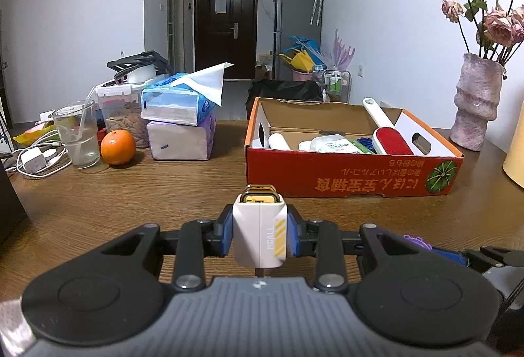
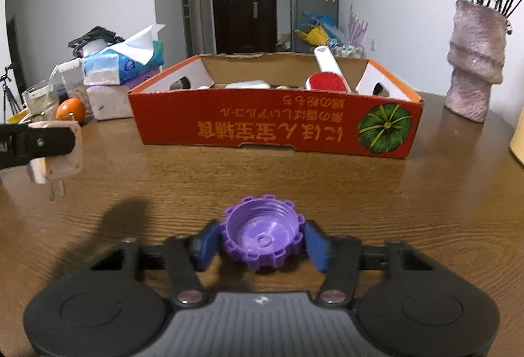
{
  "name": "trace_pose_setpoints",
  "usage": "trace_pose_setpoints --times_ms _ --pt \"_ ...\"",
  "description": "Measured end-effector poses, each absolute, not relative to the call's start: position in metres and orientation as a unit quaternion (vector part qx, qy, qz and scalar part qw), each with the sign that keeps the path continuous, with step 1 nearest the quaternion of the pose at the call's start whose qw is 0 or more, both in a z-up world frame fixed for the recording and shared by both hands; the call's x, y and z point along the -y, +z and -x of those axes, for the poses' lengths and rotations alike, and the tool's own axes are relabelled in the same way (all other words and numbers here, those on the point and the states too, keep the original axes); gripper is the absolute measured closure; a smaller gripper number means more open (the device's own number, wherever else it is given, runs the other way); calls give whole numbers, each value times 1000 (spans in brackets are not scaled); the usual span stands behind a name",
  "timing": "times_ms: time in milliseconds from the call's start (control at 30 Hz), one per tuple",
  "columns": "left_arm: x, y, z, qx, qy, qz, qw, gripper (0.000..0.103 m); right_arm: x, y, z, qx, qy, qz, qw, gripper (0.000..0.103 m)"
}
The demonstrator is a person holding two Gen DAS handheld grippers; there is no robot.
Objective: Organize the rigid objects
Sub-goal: 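Grasp the purple cap with the right gripper while the left holds the adapter, then carry the purple cap and white adapter with both grippers over the box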
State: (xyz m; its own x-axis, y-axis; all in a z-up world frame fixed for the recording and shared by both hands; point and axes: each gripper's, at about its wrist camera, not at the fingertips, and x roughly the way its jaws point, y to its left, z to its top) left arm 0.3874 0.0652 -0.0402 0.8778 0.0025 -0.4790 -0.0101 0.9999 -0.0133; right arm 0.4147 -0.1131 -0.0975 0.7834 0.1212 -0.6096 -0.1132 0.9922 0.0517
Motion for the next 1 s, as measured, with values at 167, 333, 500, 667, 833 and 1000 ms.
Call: trace_pose_setpoints --times_ms 167,333,500,667,833,1000 --pt "-65 -40 -389 -246 6 7 969 70 113 -88 -405 -296 72 -3 952 50" --pt "-64 -40 -389 -244 5 8 970 70 115 -82 -403 -285 75 -7 956 50" --pt "-62 -37 -390 -238 7 9 971 70 119 -75 -400 -269 76 -16 960 50" --pt "-56 -30 -393 -231 6 16 973 70 123 -65 -400 -243 74 -20 967 50" --pt "-47 -23 -396 -219 7 14 976 70 127 -56 -405 -228 74 -22 971 50" --pt "-43 -15 -404 -209 8 23 978 70 131 -47 -410 -217 77 -24 973 50"
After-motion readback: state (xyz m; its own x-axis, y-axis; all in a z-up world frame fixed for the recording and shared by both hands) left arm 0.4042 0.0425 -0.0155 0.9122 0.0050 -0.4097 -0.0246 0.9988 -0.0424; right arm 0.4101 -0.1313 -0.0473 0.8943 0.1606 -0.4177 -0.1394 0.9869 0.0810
